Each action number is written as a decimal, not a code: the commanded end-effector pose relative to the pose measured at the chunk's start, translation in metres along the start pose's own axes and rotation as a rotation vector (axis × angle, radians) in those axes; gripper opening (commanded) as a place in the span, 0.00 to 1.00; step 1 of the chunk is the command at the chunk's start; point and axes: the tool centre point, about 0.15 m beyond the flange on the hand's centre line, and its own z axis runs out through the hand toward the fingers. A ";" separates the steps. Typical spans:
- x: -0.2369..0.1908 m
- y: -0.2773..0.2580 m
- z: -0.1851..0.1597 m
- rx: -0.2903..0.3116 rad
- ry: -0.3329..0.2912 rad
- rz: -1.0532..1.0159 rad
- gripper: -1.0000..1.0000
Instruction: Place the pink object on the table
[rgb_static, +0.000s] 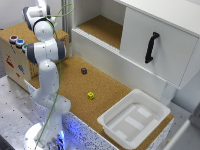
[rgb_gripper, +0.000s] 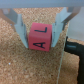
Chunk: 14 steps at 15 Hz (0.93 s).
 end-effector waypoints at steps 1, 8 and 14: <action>-0.004 0.009 -0.031 -0.108 0.038 0.064 0.00; -0.060 0.101 -0.065 -0.155 0.075 0.228 0.00; -0.119 0.224 -0.034 -0.083 0.075 0.337 0.00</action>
